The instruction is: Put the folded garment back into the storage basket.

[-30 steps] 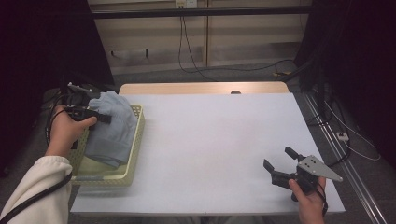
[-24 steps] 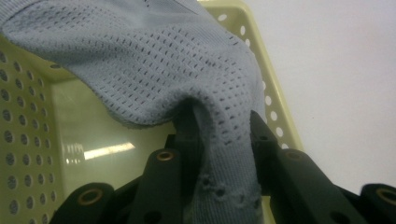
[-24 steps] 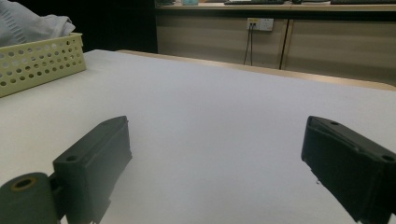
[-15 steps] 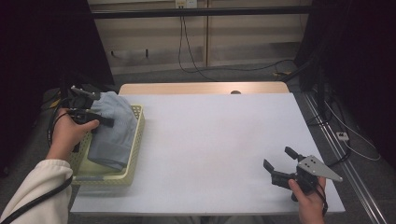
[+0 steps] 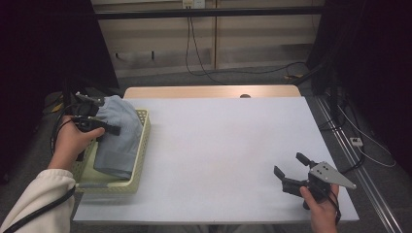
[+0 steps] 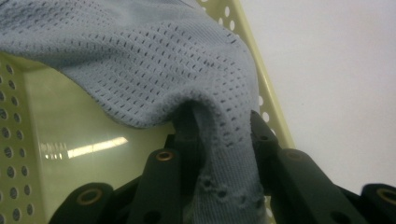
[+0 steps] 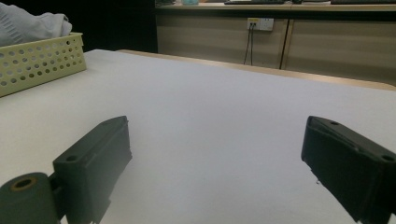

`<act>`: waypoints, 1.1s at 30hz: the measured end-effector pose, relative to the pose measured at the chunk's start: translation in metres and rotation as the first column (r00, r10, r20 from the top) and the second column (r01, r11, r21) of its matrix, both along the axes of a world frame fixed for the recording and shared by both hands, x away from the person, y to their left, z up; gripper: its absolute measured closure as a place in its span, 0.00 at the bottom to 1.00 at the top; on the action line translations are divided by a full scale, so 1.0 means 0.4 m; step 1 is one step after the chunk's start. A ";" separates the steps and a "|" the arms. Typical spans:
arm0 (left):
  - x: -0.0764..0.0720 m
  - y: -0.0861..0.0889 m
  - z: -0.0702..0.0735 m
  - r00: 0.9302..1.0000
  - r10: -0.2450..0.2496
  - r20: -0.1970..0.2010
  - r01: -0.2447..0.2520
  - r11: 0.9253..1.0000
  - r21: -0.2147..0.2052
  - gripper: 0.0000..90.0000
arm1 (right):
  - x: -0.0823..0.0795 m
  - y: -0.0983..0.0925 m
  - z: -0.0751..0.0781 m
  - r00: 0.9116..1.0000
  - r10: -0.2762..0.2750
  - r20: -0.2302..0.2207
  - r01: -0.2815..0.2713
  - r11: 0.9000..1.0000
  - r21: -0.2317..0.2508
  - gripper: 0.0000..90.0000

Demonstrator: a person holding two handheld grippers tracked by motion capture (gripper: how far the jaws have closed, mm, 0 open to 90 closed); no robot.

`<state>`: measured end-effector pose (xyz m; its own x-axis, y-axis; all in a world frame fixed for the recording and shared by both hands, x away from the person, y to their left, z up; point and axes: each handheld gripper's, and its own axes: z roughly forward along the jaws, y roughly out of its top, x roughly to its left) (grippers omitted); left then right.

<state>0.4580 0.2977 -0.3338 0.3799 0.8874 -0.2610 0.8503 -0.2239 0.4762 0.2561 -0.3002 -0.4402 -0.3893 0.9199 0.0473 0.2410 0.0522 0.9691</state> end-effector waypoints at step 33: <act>-0.015 0.001 -0.027 0.999 -0.004 -0.038 0.003 1.000 -0.008 0.79 | 0.001 0.000 -0.001 1.000 0.000 -0.001 0.000 1.000 0.000 0.10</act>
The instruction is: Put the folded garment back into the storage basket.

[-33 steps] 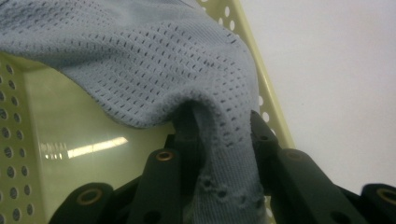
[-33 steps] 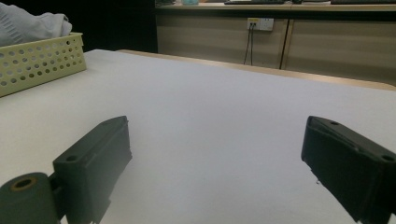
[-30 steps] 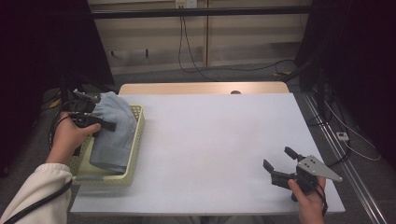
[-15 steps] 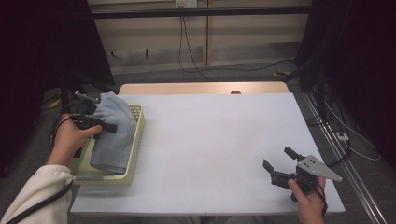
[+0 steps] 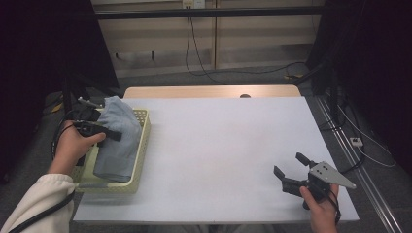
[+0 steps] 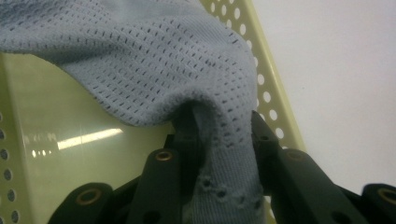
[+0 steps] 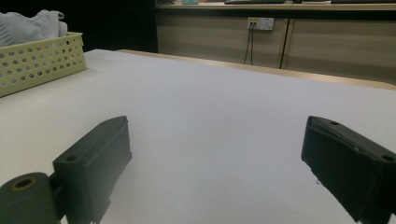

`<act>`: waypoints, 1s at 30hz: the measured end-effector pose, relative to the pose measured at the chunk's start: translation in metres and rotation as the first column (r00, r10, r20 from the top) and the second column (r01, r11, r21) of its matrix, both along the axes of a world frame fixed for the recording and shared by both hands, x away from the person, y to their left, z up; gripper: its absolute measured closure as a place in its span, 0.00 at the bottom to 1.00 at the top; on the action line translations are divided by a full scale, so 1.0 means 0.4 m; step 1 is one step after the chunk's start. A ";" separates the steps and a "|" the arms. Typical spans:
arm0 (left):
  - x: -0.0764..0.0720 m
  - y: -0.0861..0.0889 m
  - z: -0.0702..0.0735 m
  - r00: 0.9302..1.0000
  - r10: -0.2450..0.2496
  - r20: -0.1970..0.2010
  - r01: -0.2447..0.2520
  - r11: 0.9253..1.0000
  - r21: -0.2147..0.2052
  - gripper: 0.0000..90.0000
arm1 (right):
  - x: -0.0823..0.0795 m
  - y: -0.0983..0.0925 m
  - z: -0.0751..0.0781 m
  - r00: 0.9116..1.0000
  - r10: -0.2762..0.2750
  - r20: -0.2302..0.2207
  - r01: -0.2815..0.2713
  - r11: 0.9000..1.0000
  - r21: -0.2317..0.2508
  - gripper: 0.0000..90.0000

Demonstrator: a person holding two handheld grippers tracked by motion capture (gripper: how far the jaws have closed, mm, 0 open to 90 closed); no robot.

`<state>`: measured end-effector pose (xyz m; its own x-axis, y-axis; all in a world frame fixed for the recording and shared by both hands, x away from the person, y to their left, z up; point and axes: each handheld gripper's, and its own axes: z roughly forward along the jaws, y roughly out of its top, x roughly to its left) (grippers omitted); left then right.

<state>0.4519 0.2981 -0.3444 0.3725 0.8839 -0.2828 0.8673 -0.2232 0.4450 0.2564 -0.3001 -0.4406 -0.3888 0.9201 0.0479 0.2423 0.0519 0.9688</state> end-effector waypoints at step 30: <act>-0.013 0.007 -0.019 1.000 -0.005 -0.029 0.004 1.000 -0.018 0.79 | 0.000 0.001 0.000 1.000 0.002 0.001 -0.002 1.000 -0.001 0.10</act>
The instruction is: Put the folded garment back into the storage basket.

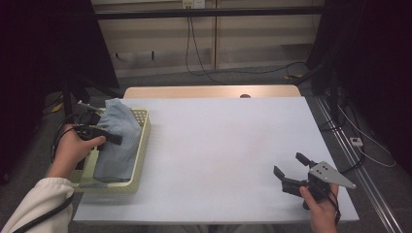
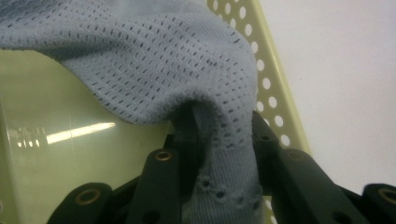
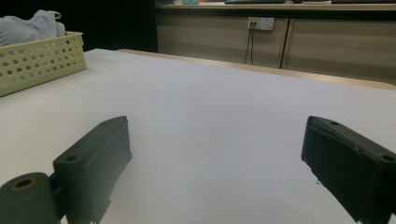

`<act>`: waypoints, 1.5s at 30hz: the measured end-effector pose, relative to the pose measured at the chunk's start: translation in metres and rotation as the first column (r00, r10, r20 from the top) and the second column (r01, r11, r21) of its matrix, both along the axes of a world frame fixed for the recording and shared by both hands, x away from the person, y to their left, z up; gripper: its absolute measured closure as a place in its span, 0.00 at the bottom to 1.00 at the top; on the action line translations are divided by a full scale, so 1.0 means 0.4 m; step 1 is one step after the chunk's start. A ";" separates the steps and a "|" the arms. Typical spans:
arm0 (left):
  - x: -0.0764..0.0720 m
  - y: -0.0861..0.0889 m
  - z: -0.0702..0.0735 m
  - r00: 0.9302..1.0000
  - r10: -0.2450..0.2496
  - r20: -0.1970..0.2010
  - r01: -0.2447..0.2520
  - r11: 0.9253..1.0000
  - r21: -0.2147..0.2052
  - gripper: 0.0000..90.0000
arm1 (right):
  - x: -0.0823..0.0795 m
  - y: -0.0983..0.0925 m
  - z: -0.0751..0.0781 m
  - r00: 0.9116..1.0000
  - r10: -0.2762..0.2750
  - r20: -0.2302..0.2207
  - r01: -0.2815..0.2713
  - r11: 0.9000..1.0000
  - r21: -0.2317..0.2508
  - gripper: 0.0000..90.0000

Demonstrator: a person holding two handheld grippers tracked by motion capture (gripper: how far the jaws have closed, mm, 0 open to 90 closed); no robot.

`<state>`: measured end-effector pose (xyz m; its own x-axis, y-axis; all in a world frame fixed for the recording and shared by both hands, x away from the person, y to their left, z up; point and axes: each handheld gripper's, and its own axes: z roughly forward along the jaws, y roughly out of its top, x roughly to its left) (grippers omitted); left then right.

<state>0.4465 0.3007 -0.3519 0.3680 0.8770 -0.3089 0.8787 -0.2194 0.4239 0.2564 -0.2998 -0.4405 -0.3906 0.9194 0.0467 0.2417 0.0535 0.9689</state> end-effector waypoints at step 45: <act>-0.006 0.067 -0.039 0.997 0.081 -0.006 -0.081 0.996 0.027 0.58 | 0.000 0.002 0.000 1.000 0.002 -0.002 -0.002 1.000 -0.004 0.10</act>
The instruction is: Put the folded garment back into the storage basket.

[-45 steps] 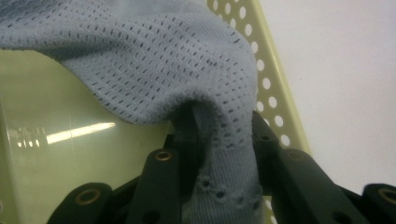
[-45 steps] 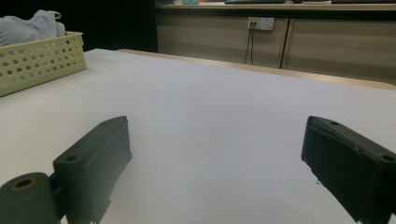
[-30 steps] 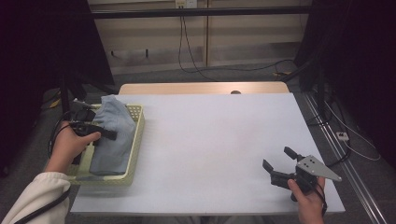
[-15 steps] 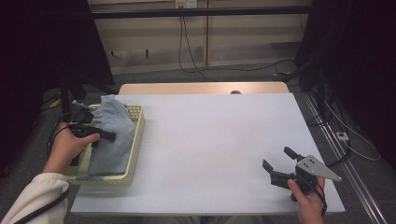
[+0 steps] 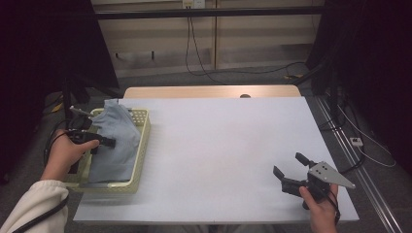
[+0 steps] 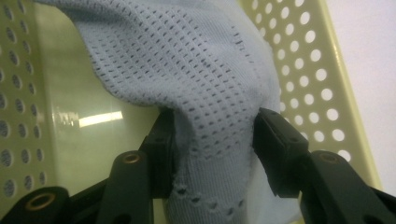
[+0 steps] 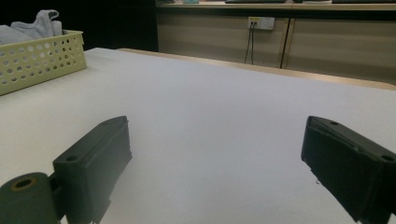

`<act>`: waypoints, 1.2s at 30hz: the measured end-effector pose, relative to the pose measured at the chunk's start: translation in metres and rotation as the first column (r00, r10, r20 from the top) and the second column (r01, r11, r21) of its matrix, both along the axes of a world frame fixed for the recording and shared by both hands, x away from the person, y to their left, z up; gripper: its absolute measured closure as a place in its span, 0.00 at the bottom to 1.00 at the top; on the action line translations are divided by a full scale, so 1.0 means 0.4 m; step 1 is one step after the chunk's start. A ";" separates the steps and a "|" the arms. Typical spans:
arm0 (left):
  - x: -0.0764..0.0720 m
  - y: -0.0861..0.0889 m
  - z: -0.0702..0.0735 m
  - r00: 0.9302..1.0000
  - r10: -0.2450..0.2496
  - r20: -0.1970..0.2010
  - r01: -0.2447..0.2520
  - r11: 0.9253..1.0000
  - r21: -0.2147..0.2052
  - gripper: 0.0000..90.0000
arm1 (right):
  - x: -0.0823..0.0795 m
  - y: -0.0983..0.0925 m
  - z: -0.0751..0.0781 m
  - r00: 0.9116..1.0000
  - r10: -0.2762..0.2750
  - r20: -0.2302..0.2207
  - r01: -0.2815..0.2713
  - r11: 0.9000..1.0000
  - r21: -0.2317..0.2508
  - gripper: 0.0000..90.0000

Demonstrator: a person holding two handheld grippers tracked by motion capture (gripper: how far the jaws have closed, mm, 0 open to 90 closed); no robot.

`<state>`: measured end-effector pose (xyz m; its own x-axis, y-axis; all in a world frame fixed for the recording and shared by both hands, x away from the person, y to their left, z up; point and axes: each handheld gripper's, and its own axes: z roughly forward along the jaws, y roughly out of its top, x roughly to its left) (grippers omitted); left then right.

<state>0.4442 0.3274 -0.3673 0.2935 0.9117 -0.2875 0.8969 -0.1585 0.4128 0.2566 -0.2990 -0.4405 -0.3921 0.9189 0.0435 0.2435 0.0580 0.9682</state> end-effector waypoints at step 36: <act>-0.002 0.046 0.040 0.997 0.040 0.073 -0.044 0.997 0.059 0.54 | 0.000 0.000 0.000 1.000 -0.001 0.001 0.001 1.000 0.000 0.10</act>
